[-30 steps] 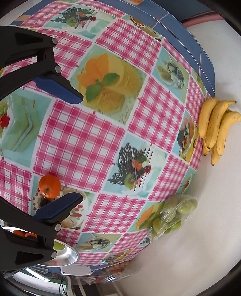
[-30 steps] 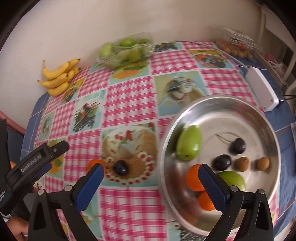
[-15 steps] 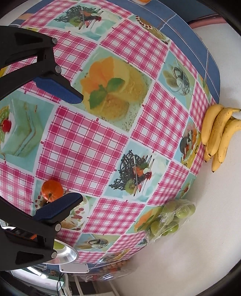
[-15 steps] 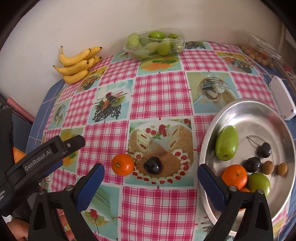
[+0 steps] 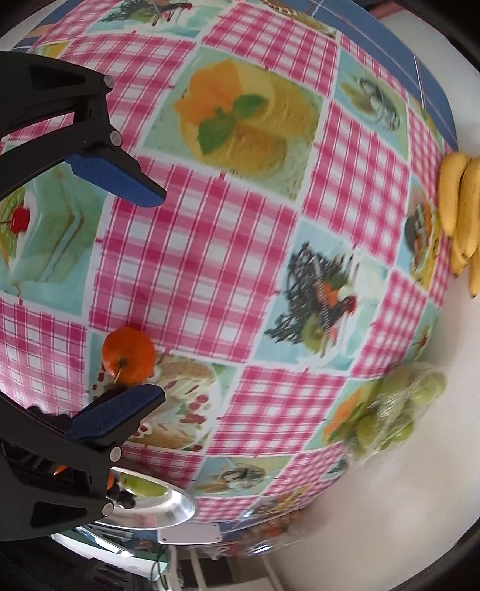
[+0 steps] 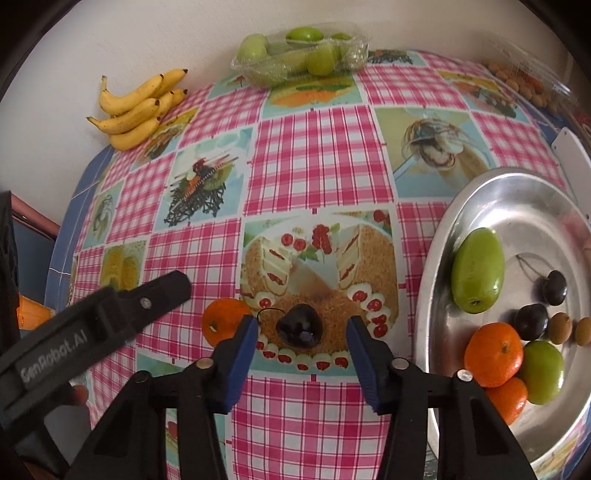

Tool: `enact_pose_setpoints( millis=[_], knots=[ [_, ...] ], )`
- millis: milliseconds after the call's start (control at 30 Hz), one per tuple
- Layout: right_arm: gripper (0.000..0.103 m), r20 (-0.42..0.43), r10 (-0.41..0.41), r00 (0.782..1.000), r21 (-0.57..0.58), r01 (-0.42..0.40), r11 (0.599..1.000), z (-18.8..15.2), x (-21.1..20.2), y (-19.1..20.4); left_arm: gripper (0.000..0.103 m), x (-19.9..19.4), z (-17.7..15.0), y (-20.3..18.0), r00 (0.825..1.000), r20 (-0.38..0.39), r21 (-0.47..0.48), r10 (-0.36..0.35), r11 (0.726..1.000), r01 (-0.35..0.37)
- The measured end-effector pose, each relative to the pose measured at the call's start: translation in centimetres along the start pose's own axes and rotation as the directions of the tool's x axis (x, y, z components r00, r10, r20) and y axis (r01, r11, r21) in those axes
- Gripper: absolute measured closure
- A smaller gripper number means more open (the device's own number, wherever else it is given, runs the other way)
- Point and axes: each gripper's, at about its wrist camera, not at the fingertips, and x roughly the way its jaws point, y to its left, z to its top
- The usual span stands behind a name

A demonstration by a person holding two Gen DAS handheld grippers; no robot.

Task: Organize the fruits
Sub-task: 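Grasp the dark plum with the right tool while the left tool grasps the tangerine, then carry the plum and tangerine over the steel bowl with both tools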

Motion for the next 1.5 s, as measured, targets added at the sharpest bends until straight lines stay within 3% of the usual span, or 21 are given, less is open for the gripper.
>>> enact_pose_setpoints(
  millis=[233,433,567,667,1500],
  knots=[
    [0.065,-0.013,-0.004,1.0,-0.014,0.004,1.0,0.2,0.7,0.4,0.009,1.1,-0.2,-1.4,0.998,-0.045,0.027,-0.047,0.998,0.048],
    [0.072,-0.01,-0.011,1.0,-0.026,0.011,1.0,0.2,0.7,0.6,0.033,1.5,-0.4,-1.4,0.99,-0.068,-0.005,-0.12,0.993,0.12],
    [0.073,-0.011,-0.005,1.0,-0.021,0.005,1.0,0.3,0.8,0.5,0.057,1.8,-0.7,-1.0,0.982,-0.092,-0.031,-0.165,0.986,0.163],
    [0.073,-0.01,-0.007,1.0,-0.024,0.006,1.0,0.3,0.8,0.4,0.066,1.7,-0.6,-1.1,0.977,-0.094,-0.027,-0.189,0.982,0.187],
    [0.073,0.058,0.002,0.998,-0.034,0.0,0.999,0.3,-2.3,0.7,0.067,-2.1,0.6,-0.3,0.977,0.031,-0.045,-0.21,0.976,0.211]
  ],
)
